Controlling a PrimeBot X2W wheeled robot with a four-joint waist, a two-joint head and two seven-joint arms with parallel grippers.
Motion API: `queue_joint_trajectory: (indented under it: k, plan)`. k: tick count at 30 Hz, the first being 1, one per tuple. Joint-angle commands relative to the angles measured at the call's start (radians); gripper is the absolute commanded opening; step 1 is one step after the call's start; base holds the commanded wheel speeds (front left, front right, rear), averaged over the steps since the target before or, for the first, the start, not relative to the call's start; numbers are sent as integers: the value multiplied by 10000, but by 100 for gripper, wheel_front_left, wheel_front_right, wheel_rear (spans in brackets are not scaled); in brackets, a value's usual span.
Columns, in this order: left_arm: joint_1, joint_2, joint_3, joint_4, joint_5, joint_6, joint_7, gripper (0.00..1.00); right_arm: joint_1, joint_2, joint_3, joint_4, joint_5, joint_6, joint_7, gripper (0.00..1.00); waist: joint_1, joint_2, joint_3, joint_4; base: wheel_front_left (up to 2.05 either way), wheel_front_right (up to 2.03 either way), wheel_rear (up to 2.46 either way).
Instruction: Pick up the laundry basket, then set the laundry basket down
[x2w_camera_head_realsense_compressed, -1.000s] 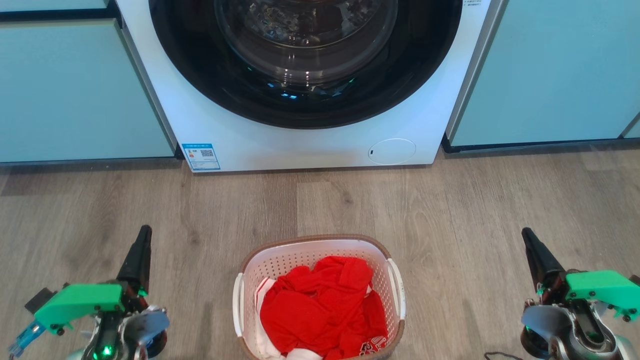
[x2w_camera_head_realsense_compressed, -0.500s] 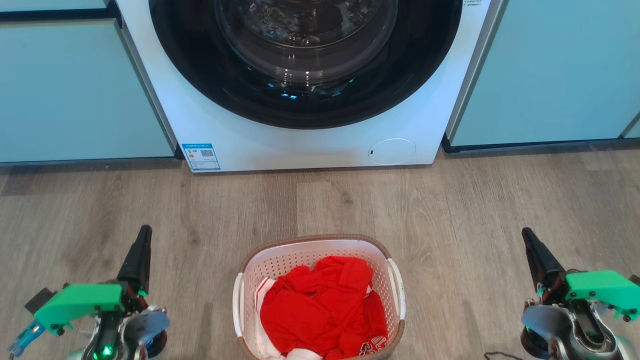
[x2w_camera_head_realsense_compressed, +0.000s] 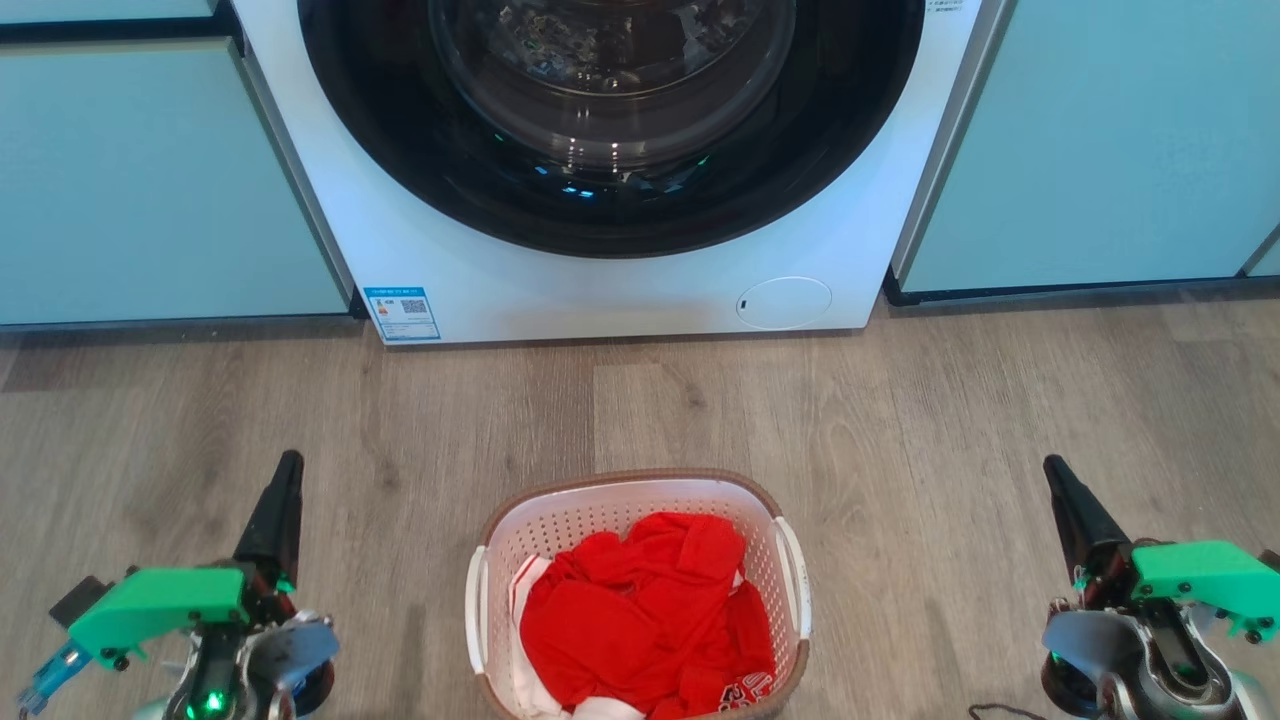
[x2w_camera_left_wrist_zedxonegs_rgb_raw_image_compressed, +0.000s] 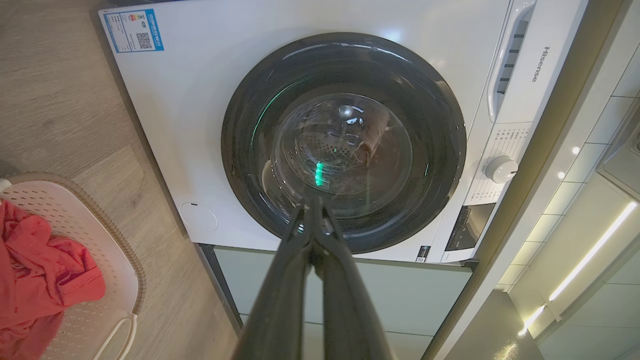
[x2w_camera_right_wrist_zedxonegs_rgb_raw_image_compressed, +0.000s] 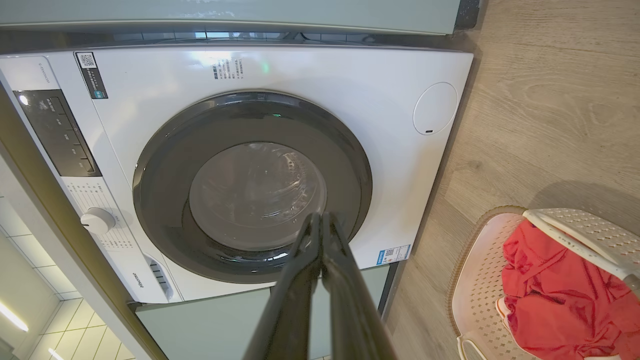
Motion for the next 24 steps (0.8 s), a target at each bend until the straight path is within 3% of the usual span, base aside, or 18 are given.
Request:
queue_joint_trajectory:
  k: [1,24]
  plan:
    - [-592,49,367,-289,101,-69,71,0,-474,-81,168,-307,-95,71,82,0,0,0,0,0,0,0,0]
    - [-593,45,372,-289,105,-69,75,0,-475,-77,162,-307,-100,71,87,0,0,0,0,0,0,0,0]
